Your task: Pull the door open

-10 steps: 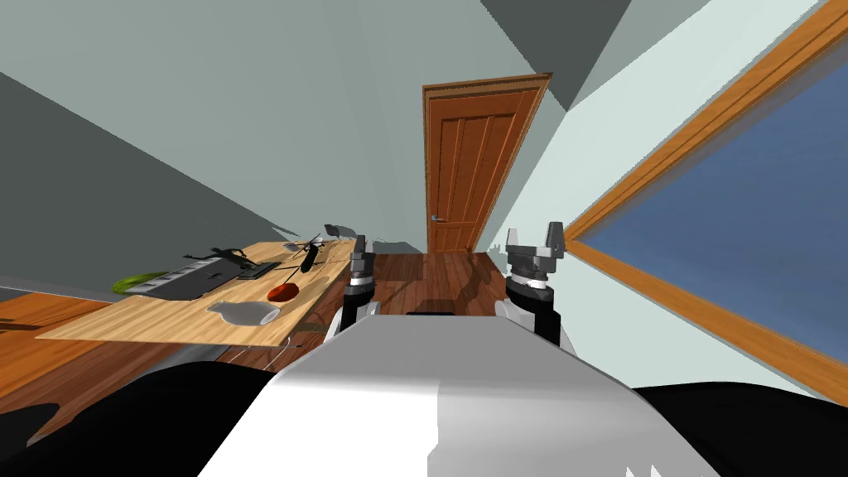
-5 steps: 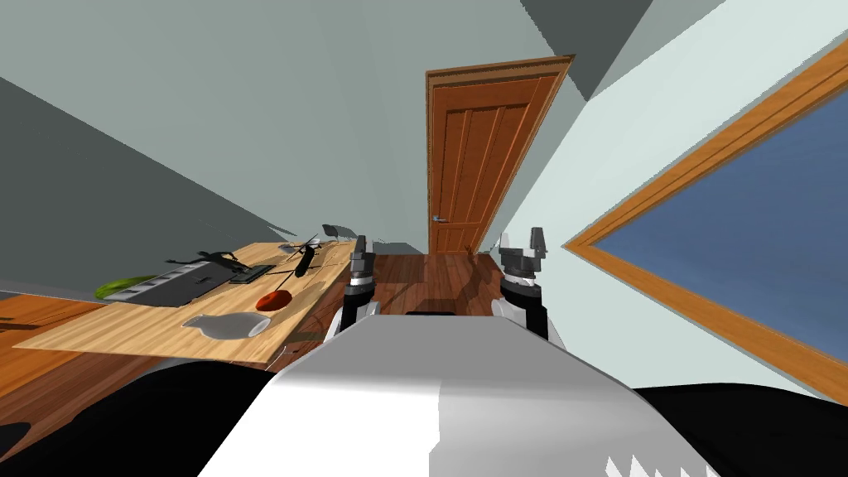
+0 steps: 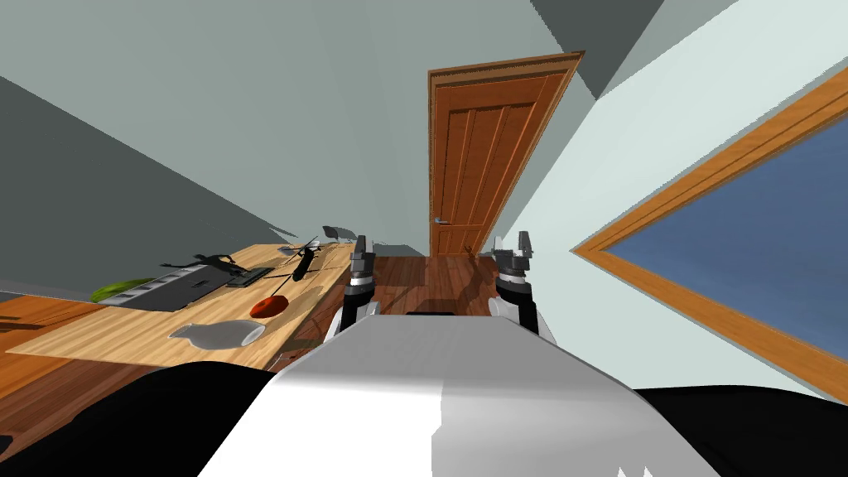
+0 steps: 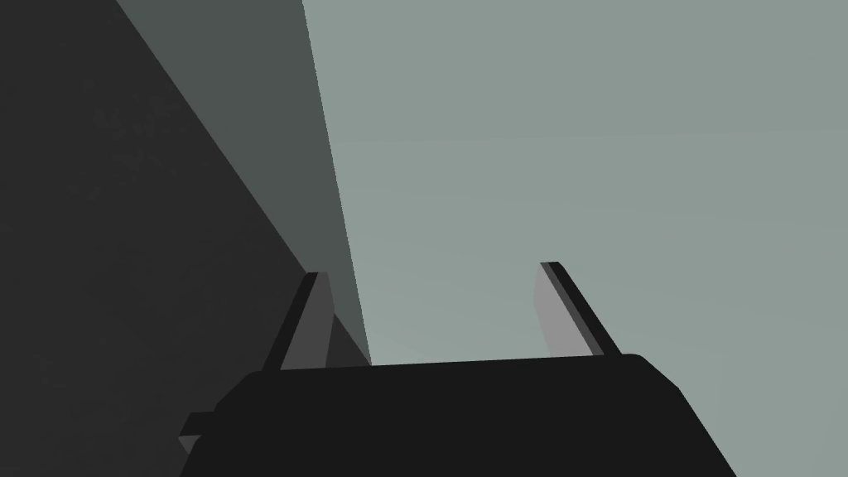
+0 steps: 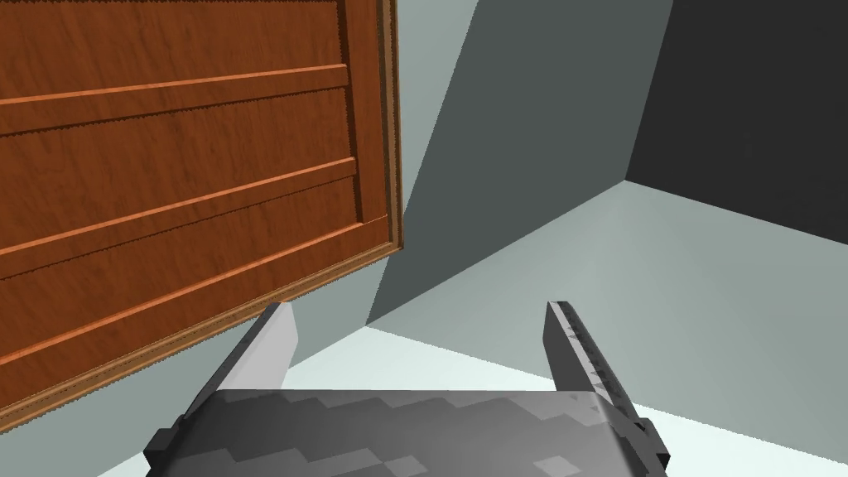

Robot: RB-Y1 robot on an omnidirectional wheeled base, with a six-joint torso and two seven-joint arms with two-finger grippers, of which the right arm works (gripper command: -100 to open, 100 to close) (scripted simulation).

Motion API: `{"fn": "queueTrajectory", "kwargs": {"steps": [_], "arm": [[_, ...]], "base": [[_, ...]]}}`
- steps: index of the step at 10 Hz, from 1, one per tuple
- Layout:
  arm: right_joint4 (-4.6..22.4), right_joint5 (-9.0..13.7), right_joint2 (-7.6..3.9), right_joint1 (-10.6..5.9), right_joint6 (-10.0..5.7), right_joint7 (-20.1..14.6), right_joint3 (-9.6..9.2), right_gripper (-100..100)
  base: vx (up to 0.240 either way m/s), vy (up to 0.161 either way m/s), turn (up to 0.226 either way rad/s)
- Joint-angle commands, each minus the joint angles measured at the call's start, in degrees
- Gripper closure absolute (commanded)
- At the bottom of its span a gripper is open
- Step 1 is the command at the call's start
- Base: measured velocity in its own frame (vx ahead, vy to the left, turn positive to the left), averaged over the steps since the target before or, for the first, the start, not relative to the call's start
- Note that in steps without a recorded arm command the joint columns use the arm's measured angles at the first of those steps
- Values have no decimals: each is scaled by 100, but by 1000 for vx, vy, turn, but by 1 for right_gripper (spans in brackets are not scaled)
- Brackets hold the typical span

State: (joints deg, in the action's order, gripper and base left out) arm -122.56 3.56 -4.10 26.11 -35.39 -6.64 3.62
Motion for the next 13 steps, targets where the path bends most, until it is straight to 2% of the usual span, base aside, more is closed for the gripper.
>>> {"fn": "queueTrajectory", "kwargs": {"steps": [1, 13], "arm": [[203, 2, -23, -53, -42, 0, -2, -100], [1856, 38, -192, -647, -246, 11, 26, -100]], "base": [[92, 37, 17], [97, 16, 20]]}}
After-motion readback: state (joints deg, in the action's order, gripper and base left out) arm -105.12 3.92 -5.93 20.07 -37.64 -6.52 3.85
